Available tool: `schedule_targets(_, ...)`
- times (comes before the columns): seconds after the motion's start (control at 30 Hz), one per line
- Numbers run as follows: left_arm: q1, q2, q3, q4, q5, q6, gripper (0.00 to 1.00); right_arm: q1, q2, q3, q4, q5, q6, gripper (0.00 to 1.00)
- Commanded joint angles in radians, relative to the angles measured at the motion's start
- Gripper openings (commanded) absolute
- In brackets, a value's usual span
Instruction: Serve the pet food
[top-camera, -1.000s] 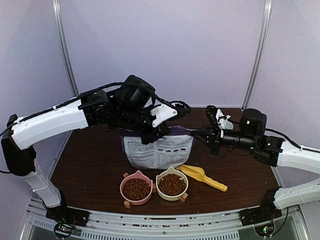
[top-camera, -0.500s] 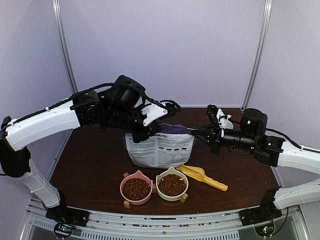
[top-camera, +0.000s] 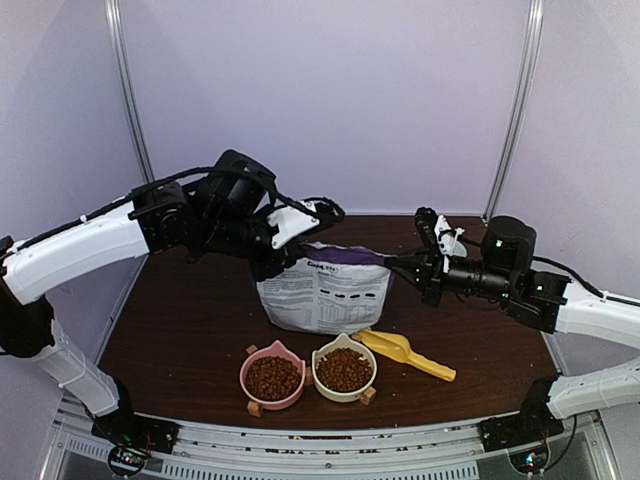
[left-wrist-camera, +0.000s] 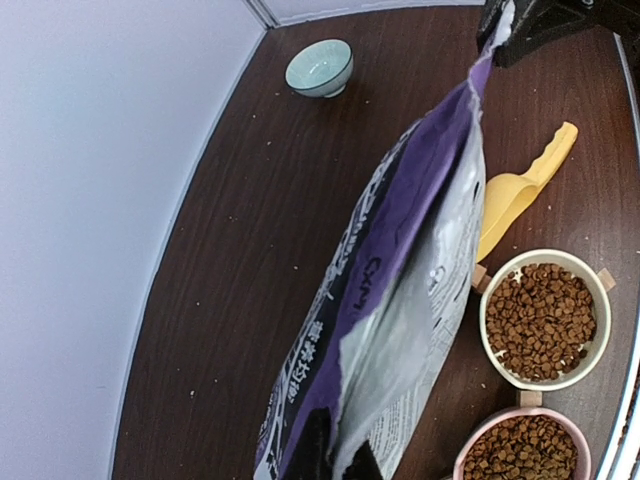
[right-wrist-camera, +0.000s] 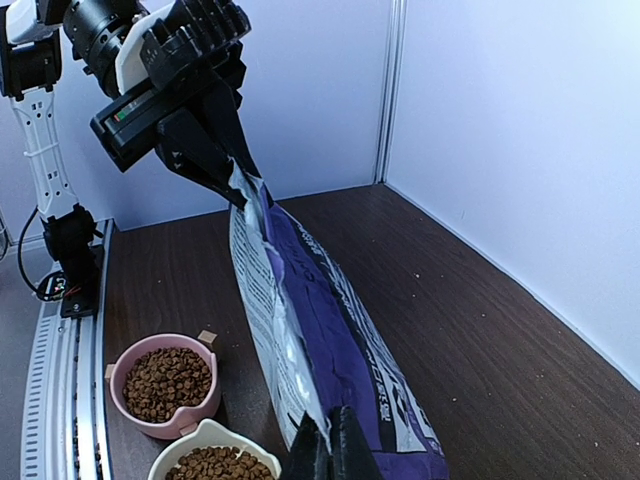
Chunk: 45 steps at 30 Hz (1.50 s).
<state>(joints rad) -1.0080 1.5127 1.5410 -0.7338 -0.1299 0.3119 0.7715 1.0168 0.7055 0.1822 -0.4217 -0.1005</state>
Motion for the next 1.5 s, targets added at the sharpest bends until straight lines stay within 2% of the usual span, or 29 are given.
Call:
schedule_targets(0.0,0.068,-0.041,-0.026,-0.095,-0.171,0.002,0.00,-0.026,-0.062,0.003,0.053,0.047,0.021,0.00)
schedule_targets(0.1,0.080,-0.048,-0.032,-0.095,-0.186,0.000,0.00,-0.027,-0.066,-0.001,0.054,0.049,0.022,0.00)
schedule_targets(0.17,0.088,-0.056,-0.039,-0.095,-0.199,-0.001,0.11,-0.028,-0.068,-0.001,0.053,0.050,0.022,0.00)
schedule_targets(0.27,0.097,-0.066,-0.045,-0.095,-0.205,0.001,0.13,-0.029,-0.069,-0.001,0.052,0.050,0.022,0.00)
schedule_targets(0.37,0.101,-0.074,-0.051,-0.095,-0.202,0.005,0.00,-0.031,-0.069,-0.001,0.053,0.050,0.023,0.00)
schedule_targets(0.53,0.108,-0.082,-0.059,-0.095,-0.216,0.006,0.00,-0.032,-0.069,-0.002,0.054,0.050,0.025,0.00)
schedule_targets(0.6,0.116,-0.084,-0.063,-0.095,-0.232,0.004,0.12,-0.032,-0.069,-0.002,0.054,0.051,0.025,0.00)
schedule_targets(0.7,0.124,-0.095,-0.068,-0.096,-0.237,0.003,0.17,-0.033,-0.070,-0.002,0.053,0.051,0.026,0.00)
schedule_targets(0.73,0.124,-0.097,-0.070,-0.095,-0.234,0.006,0.16,-0.033,-0.072,-0.003,0.051,0.051,0.026,0.00)
schedule_targets(0.8,0.124,-0.104,-0.071,-0.095,-0.225,0.010,0.00,-0.034,-0.072,-0.002,0.051,0.051,0.026,0.00)
schedule_targets(1.07,0.126,-0.120,-0.075,-0.080,-0.196,0.002,0.00,-0.033,-0.062,0.002,0.050,0.045,0.028,0.00)
schedule_targets(1.17,0.126,-0.124,-0.069,-0.078,-0.172,-0.013,0.26,-0.034,-0.056,0.014,0.034,0.036,0.024,0.00)
schedule_targets(1.23,0.126,-0.130,-0.067,-0.071,-0.135,-0.019,0.35,-0.034,-0.051,0.029,0.013,0.030,0.019,0.00)
schedule_targets(1.47,0.126,-0.155,-0.063,-0.044,-0.009,-0.021,0.42,-0.034,-0.039,0.045,-0.010,0.015,0.010,0.00)
